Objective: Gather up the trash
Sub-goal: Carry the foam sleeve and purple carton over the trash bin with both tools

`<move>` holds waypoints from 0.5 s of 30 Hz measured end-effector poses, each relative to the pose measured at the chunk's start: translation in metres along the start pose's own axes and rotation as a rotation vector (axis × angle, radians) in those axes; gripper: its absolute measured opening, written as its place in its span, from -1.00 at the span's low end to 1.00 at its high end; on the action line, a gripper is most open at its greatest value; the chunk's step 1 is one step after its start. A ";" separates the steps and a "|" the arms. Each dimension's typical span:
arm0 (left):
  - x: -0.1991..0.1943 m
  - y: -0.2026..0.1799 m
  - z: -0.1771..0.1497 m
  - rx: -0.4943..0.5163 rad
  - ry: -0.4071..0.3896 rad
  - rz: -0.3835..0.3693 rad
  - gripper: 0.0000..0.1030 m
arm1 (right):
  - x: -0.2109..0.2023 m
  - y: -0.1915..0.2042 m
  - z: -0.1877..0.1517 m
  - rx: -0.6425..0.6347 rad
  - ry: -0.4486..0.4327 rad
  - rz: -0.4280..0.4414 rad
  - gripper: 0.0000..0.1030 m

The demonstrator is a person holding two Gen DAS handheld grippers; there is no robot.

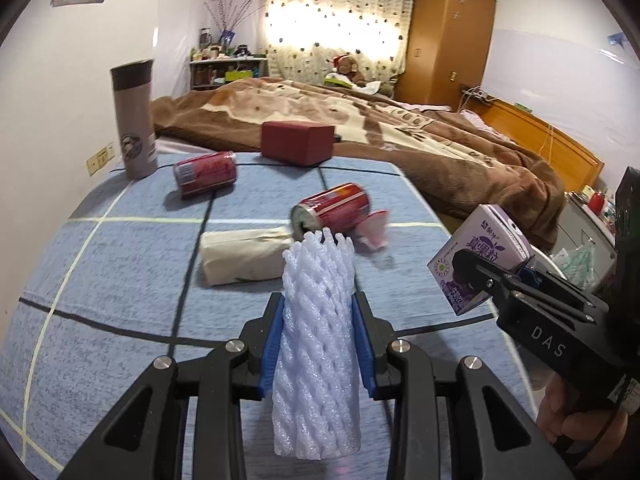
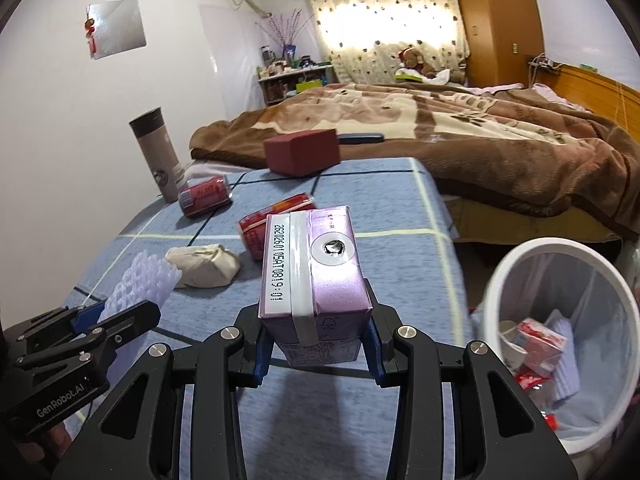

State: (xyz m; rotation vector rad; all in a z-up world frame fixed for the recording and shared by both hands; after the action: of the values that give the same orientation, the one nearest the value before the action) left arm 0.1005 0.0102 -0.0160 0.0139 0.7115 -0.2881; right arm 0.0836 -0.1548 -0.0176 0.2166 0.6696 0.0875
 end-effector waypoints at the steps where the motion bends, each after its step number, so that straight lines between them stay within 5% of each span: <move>1: 0.000 -0.005 0.001 0.010 -0.004 -0.006 -0.32 | -0.002 -0.003 0.000 0.003 -0.004 -0.005 -0.25; 15: 0.006 -0.074 0.016 0.110 -0.027 -0.101 -0.32 | -0.034 -0.061 0.003 0.077 -0.067 -0.090 -0.25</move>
State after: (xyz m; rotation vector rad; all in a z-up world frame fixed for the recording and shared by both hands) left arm 0.0956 -0.0639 -0.0018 0.0790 0.6698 -0.4233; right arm 0.0594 -0.2196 -0.0084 0.2620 0.6155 -0.0315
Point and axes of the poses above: each gripper's, at about its wrist camera, not at the fingertips, and x roughly the way its jaws point, y to its left, z to its top, the point moved 1 cm from there along x, roughly the way its jaws point, and after that the axes turned 4 degrees about x, right-handed, at the moved point
